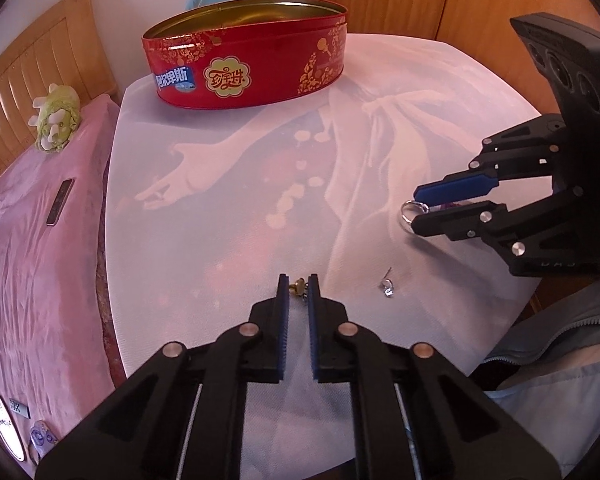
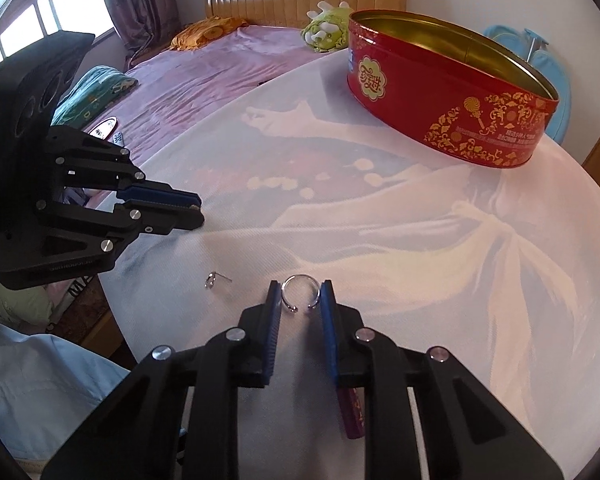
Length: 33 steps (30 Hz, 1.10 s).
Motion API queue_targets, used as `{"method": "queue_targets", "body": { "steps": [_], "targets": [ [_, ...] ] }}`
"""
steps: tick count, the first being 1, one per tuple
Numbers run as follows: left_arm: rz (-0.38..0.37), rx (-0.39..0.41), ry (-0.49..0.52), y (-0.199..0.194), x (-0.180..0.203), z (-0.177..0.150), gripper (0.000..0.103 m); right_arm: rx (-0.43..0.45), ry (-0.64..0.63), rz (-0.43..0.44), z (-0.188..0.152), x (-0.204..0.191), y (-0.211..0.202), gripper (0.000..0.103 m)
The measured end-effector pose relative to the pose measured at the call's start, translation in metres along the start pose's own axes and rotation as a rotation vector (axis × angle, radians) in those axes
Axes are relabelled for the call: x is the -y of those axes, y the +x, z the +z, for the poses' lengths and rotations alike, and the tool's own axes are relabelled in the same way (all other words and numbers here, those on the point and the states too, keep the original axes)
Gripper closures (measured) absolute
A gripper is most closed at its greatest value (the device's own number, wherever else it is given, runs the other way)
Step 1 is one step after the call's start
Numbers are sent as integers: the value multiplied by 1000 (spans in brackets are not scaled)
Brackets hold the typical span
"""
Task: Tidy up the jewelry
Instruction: 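Grasp the small gold earring with the left tool while the right tool grasps the silver ring, then carry the earring and silver ring over the tin and lower them inside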
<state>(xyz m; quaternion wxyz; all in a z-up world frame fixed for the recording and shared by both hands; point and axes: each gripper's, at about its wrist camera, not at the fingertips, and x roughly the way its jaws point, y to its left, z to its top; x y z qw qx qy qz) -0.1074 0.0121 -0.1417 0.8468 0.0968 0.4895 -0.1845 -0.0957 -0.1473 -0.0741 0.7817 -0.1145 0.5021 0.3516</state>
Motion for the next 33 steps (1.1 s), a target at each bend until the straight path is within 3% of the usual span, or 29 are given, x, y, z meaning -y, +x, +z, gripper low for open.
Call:
{"method": "queue_targets", "body": {
  "steps": [9,18,27,33],
  "targets": [
    [23,75,-40,-29,-15,22,94,107,39,-5,17,10,-36,82],
    [64,160,-17,-53,-26,69,94,200,72,-45,40,34,-66,82],
    [87,199,6,-57,-45,124,94,296,125,-106,80,77,-92,82],
    [91,199,25,-51,-61,155,94,312,158,-115,106,104,-92,82]
  ]
}}
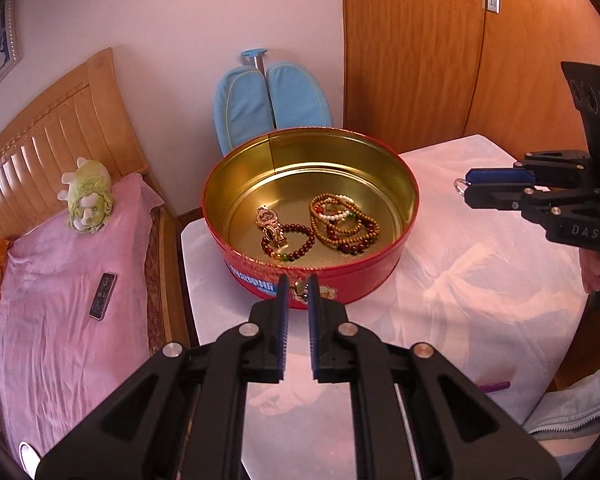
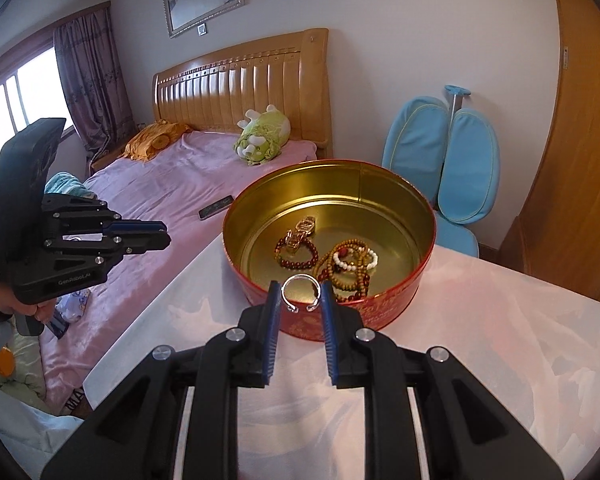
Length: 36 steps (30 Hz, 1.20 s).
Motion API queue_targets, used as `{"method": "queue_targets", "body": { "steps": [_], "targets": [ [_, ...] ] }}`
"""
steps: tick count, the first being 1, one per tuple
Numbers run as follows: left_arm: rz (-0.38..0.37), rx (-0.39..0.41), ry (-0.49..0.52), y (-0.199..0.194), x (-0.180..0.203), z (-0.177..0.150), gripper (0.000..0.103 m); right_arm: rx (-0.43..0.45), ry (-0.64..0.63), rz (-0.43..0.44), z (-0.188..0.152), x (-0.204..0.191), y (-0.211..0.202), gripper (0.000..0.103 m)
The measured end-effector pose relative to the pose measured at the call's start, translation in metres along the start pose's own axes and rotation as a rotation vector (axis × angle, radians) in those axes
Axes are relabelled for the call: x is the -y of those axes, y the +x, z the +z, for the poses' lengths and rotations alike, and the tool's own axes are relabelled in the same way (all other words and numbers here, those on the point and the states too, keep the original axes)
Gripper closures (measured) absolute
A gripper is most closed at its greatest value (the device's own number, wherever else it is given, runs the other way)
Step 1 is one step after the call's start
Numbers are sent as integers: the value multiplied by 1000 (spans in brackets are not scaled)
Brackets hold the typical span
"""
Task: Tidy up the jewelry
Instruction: 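Carry the earring and silver ring over the tin and lower them inside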
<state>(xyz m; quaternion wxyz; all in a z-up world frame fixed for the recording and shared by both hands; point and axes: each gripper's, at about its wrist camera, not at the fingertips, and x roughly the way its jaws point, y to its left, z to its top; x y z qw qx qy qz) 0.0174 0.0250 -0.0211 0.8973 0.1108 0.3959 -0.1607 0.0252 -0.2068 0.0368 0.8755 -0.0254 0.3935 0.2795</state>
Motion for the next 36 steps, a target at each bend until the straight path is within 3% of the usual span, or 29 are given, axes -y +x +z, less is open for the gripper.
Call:
{"method": "queue_targets", "body": {
  "steps": [10,17,26,36],
  "targets": [
    [-40,-75,39,55,-30,71,94,-88,39,57,66,36,53,82],
    [-83,-138,89,109,-44,116,94,-289,3,58,103,57,122,82],
    [-131,-390,125,196,-51,124,94,-557,45,62,102,80,203,82],
    [-118,-442,142,220,-49,115,94,-567,60,62,99,79,217,82]
  ]
}}
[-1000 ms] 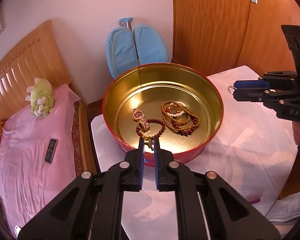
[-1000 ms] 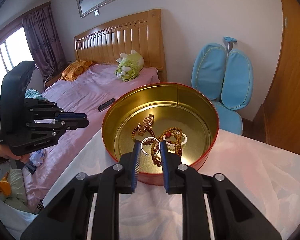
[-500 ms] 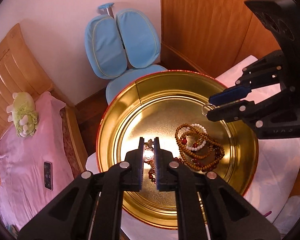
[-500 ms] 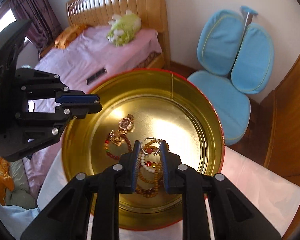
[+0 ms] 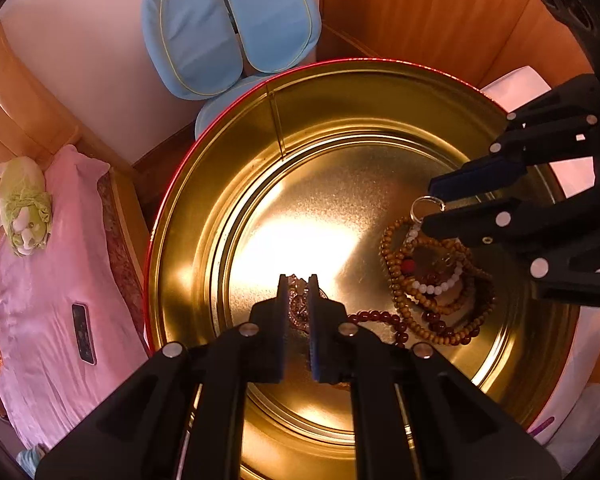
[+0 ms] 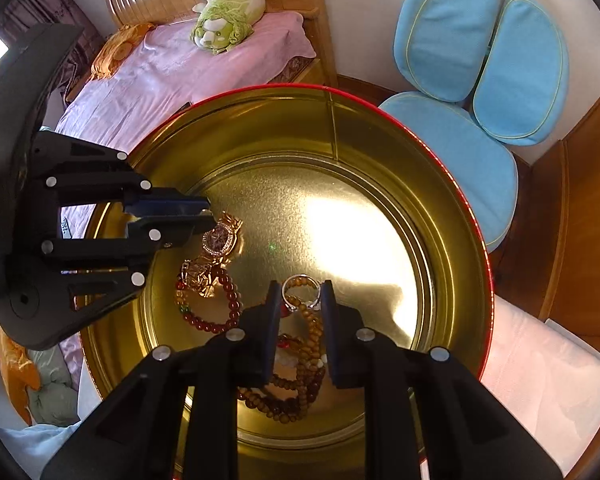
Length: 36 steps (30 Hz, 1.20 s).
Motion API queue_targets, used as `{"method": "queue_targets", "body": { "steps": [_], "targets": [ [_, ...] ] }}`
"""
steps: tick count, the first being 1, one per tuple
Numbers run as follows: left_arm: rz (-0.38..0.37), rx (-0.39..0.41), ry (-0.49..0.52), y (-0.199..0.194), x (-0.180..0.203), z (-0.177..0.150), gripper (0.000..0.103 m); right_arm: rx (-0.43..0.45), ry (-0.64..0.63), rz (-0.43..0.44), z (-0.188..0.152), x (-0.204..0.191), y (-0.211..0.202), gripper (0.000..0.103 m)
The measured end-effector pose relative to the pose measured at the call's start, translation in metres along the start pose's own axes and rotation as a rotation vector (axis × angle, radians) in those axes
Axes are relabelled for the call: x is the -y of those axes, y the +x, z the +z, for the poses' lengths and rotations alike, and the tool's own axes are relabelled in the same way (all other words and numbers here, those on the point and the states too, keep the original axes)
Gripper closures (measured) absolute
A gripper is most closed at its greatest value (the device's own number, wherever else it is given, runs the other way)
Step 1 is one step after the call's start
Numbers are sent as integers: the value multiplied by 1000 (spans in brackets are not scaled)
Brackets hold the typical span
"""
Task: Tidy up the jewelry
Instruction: 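Open the left tool releasing the earring while the right tool releases the ring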
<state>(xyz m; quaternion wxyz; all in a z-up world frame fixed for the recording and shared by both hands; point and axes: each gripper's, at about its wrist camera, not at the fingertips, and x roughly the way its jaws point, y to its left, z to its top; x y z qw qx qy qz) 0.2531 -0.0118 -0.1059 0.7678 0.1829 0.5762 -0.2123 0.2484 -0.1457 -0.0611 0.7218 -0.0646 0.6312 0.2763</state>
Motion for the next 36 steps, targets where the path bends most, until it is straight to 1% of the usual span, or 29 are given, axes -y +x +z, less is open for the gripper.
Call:
{"method": "queue_targets", "body": {
  "steps": [13,15,17,18,19,20,21,23,27,31,32,33,34,35,36],
  "targets": [
    [7,-2,-10,1,-5,1,94,-2,11,4,-1,3,3,82],
    [9,1,-5,0,-3,1,93,-1,16,13,-2,3,3,81],
    [16,-5,26,0,2,-1,91,-10,20,45,-3,5,3,80],
    [35,-10,42,1,5,-1,76,-10,17,50,-3,5,2,73],
    [62,-9,52,1,7,-2,56,-5,15,41,-3,4,0,67],
    [75,2,61,0,9,-3,49,2,14,29,-3,5,-1,57],
    [77,9,68,-1,11,-4,46,8,20,28,-3,5,-2,52],
    [74,3,76,-1,13,-5,46,21,31,50,-4,6,-5,51],
    [83,-6,86,0,14,-6,46,26,27,55,-5,4,-7,51],
    [83,-2,73,-2,15,-6,46,40,27,62,-9,2,-12,51],
    [81,-1,70,-2,16,-6,46,48,28,62,-10,1,-14,49],
    [84,1,69,-4,17,-6,41,58,29,57,-12,0,-18,41],
    [92,5,71,-5,17,-7,32,71,27,49,-13,-1,-22,36],
    [103,15,74,-8,18,-8,29,94,24,33,-15,-3,-28,26],
    [114,27,79,-10,19,-9,26,123,21,23,-18,-4,-36,20]
  ]
}}
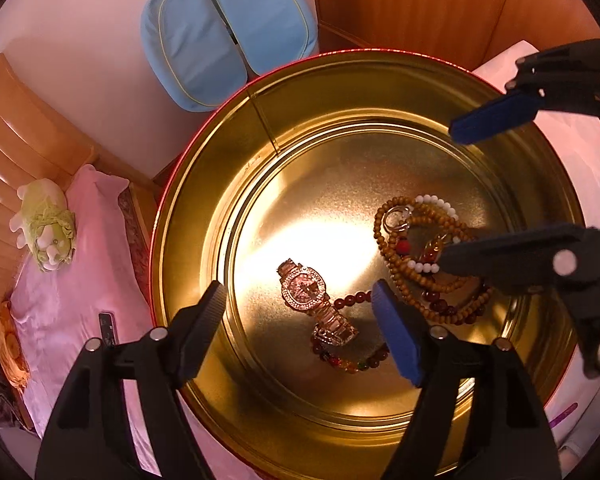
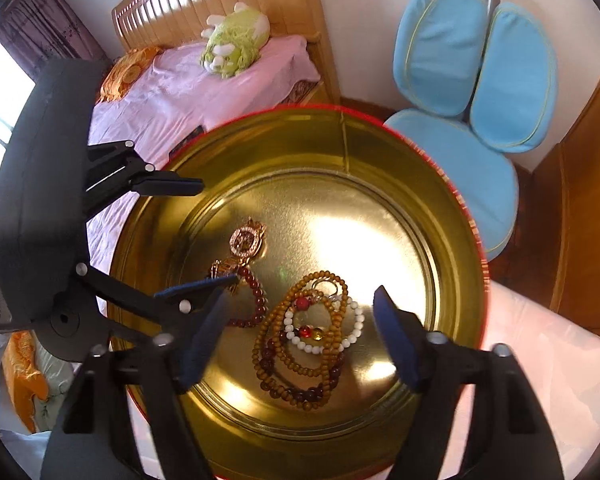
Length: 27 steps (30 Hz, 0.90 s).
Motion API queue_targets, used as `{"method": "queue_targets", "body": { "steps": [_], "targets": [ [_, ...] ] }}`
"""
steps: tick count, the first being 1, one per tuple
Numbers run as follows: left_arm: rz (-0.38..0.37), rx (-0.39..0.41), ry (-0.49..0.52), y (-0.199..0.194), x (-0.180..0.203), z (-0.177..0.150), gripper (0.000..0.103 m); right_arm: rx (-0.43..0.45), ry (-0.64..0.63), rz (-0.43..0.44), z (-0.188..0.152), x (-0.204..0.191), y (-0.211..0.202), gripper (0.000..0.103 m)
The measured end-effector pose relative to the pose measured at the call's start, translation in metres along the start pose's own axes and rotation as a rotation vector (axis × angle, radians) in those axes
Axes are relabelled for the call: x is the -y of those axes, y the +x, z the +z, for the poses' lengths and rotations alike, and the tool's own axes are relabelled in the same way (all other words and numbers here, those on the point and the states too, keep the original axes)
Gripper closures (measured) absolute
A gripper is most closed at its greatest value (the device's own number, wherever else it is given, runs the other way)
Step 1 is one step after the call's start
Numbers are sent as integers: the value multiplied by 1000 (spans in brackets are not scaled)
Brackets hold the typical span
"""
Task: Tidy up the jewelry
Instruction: 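Open the left tool releasing the earring while the right tool releases the ring, then withdraw both tools from the tin toward the purple tube and silver earring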
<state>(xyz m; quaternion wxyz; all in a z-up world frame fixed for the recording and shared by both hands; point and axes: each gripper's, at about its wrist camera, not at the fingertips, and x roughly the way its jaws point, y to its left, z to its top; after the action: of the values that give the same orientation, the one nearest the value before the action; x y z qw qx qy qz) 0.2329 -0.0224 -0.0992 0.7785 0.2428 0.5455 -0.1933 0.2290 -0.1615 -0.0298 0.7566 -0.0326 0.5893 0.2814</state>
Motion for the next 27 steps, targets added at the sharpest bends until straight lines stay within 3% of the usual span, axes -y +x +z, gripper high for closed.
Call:
{"method": "queue_targets", "body": {
  "steps": [3,10,15,23,27],
  "targets": [
    [20,11,4,-7,3,-4,25,79,0,28,-8,-3,-21,12],
    [9,81,-39,-33,11,-18,25,220,97,133,-36,0,-61,12],
    [8,142,-71,-56,21,-27,25,293,121,155,-56,-4,-80,11],
    [-13,204,-130,-83,35,-52,25,329,101,175,-89,-15,-100,11],
    [-84,234,-162,-94,46,-83,25,333,68,165,-114,-23,-105,11]
  ]
}}
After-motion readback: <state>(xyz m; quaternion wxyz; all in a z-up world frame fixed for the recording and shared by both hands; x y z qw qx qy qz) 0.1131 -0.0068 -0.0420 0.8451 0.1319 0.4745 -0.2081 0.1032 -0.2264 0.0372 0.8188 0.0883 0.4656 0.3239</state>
